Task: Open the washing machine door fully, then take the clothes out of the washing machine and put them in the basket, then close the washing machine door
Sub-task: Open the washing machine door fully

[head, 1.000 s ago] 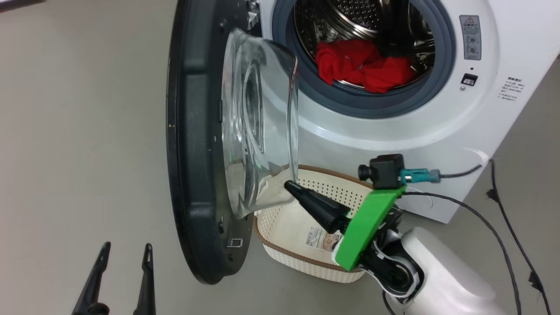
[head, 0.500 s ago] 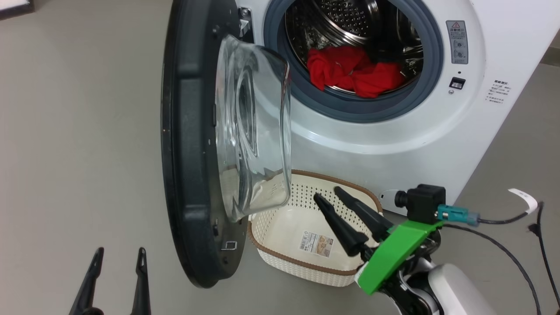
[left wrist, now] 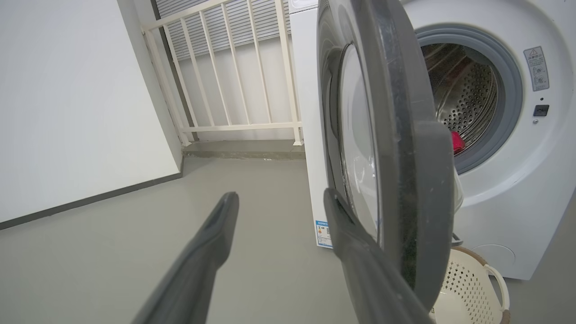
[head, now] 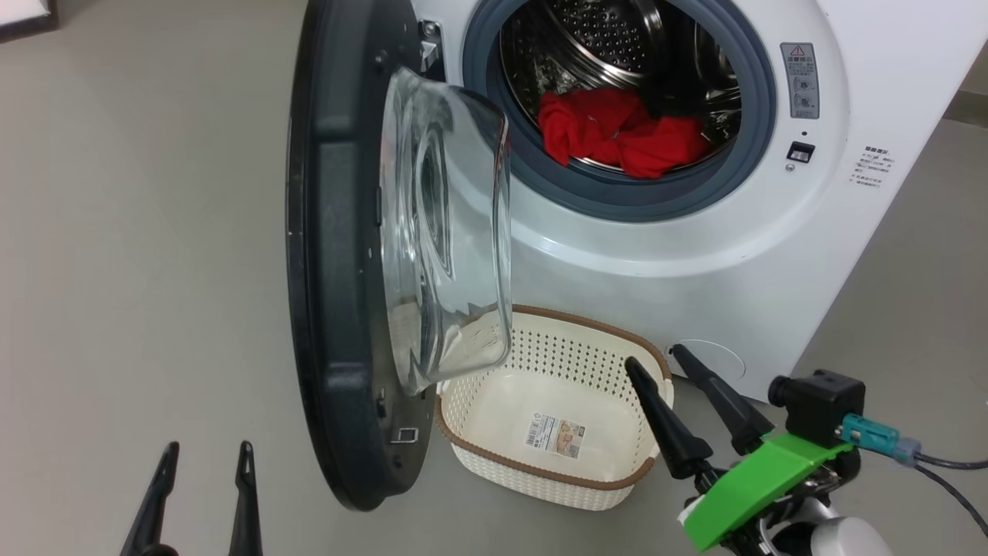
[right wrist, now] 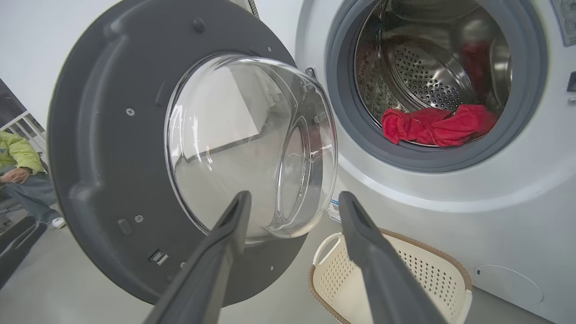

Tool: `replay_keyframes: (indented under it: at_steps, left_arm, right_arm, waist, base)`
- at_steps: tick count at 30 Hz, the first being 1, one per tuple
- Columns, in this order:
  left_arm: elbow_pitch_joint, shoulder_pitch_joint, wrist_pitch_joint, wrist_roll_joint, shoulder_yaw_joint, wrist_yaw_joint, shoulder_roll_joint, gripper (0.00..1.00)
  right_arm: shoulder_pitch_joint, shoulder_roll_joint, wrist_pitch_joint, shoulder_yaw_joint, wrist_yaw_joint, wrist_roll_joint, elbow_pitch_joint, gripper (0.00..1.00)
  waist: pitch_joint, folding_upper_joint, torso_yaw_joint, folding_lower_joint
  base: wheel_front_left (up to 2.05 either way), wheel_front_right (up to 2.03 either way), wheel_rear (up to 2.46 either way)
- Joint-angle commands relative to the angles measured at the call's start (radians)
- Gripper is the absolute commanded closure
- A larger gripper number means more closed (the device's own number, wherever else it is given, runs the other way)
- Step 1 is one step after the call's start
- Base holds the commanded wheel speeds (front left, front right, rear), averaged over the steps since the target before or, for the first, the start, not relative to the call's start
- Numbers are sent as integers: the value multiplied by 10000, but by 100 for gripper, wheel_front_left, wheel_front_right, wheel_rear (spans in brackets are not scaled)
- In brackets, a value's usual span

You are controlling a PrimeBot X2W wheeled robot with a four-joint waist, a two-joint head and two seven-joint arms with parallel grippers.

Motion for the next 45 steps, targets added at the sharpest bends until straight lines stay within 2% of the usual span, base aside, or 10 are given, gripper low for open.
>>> replay_keyframes:
  at_steps: [1,13,25,45]
  left_arm:
    - [-241,-211,3,-13,392,82,181,0]
    - [-181,-57,106,-81,405,255,179,0]
    - [-144,-51,162,-99,367,336,232,0]
    - [-98,48,-124,-280,373,403,228,0]
  right_arm:
    - [-20,104,-171,117,98,-275,-411,0]
    - [986,107,-872,-589,98,-1066,-633,0]
    - [1581,108,-1310,-625,98,-1619,-584,0]
    - [1951,108,-1650,-704,98,-1465,-320,0]
  waist:
    - [-2,0,-5,0]
    - [-24,0,33,0]
    - [-46,0,-32,0]
    - [-241,0,99,0]
  base:
    - [0,0,0]
    - [0,0,0]
    - [0,0,0]
    - [0,0,0]
